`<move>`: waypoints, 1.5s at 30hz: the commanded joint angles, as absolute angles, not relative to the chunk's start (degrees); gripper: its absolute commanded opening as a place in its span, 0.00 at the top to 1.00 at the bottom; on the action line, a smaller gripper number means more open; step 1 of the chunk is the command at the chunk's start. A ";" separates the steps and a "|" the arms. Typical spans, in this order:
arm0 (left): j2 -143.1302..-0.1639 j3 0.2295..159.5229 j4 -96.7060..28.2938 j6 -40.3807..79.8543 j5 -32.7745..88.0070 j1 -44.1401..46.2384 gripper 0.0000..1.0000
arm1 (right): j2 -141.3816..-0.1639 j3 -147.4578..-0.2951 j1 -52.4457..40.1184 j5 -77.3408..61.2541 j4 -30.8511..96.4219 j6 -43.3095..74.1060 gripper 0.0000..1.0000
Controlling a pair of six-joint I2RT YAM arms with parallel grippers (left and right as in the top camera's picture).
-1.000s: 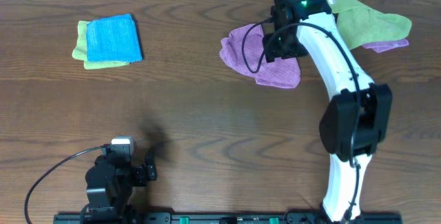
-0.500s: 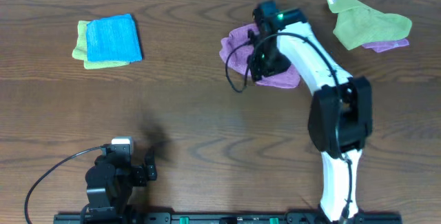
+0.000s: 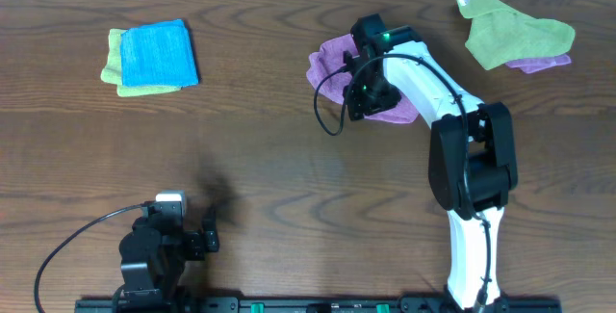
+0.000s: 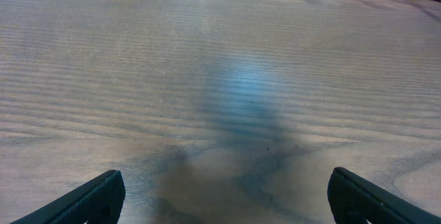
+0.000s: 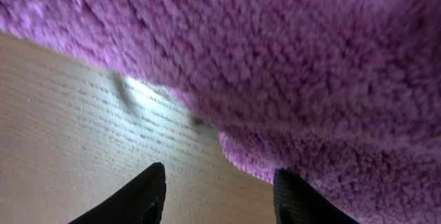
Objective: Fold the cloth
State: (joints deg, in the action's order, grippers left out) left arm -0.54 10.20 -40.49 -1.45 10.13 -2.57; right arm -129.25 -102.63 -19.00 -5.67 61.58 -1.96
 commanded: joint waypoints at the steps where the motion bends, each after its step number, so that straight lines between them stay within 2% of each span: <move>1: -0.21 9.50 -40.47 -1.04 10.35 -2.50 0.05 | -130.91 -102.26 -19.16 -6.26 60.75 -2.42 0.50; 13: -0.21 9.50 -40.47 -1.06 10.35 -2.50 0.05 | -131.61 -102.24 -19.16 -6.24 59.72 -2.33 0.51; 21: -0.21 9.50 -40.47 -1.06 10.35 -2.50 0.05 | -132.55 -101.19 -19.20 -6.26 60.51 -2.15 0.59; 26: -0.21 9.50 -40.49 -1.06 10.35 -2.50 0.05 | -133.73 -99.92 -19.20 -6.26 60.25 -1.76 0.74; 28: -0.21 9.50 -40.47 -1.06 10.35 -2.50 0.05 | -133.78 -99.94 -19.20 -6.26 59.90 -1.78 0.95; 29: -0.21 9.50 -40.47 -1.06 10.35 -2.50 0.05 | -133.75 -99.98 -19.20 -6.26 59.57 -1.78 0.99; 38: -0.21 9.50 -40.47 -1.06 10.35 -2.50 0.05 | -131.02 -100.42 -20.80 -11.44 63.90 -1.85 0.99; 45: -0.21 9.50 -40.47 -1.04 10.35 -2.50 0.05 | -114.52 -100.44 -28.42 -17.43 64.05 -2.57 0.99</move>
